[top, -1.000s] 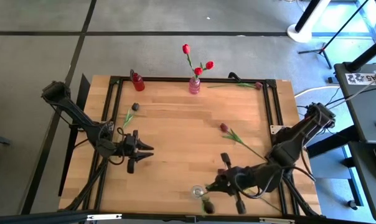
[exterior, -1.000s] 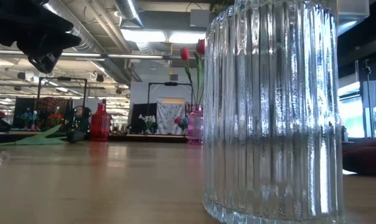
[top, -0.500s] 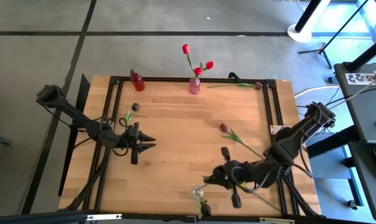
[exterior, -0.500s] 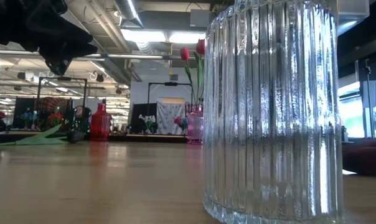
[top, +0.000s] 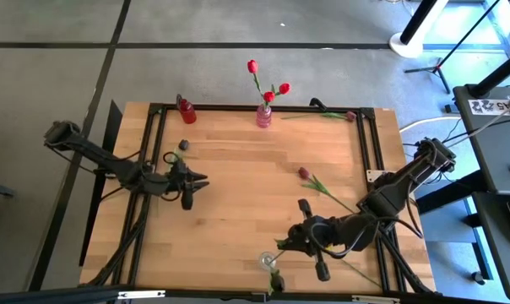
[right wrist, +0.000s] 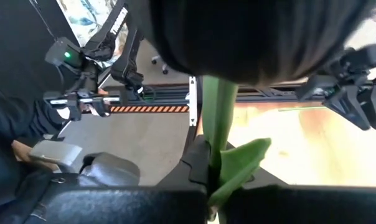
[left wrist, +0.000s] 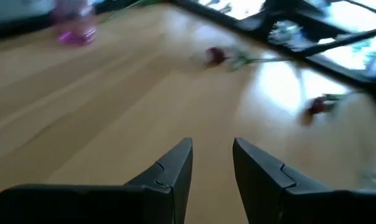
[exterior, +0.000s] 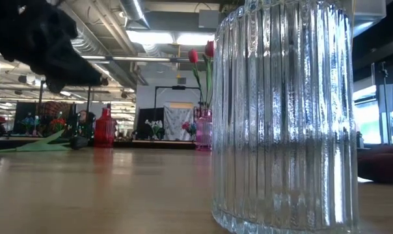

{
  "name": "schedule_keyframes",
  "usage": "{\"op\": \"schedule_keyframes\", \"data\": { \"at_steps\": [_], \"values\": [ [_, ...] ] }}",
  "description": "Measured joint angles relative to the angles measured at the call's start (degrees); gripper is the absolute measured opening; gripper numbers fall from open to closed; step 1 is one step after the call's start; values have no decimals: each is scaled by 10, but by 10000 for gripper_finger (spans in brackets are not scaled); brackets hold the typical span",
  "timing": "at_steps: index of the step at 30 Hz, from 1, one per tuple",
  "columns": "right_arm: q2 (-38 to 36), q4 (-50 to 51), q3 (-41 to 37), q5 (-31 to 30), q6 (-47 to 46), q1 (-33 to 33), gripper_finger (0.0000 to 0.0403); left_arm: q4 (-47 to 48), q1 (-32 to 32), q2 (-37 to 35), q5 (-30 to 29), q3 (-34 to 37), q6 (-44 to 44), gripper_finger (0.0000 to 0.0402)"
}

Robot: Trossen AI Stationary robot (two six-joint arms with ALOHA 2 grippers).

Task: Sort flowers into vase by color
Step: Put the right black flower into the transparent flower vase, then put the black flower into the transparent flower vase

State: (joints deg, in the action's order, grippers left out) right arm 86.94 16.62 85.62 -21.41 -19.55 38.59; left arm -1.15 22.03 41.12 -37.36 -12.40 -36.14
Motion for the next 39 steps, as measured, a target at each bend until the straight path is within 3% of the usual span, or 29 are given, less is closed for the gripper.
{"op": "schedule_keyframes", "data": {
  "at_steps": [5,9,17,23,31,39],
  "values": [
    [0,2,0,0,8,-4,1,157,-71,13,37,-25,-85,112],
    [1,4,0,2,9,-4,1,195,-101,17,69,-30,-121,112],
    [30,4,1,26,18,-4,16,299,-161,30,67,-56,-163,112],
    [51,5,0,12,62,-4,88,440,-225,87,60,-119,-190,112],
    [50,1,0,9,75,-4,205,466,-308,154,82,-145,-204,112],
    [26,13,0,11,81,1,254,484,-377,191,70,-145,-218,112]
  ]
}}
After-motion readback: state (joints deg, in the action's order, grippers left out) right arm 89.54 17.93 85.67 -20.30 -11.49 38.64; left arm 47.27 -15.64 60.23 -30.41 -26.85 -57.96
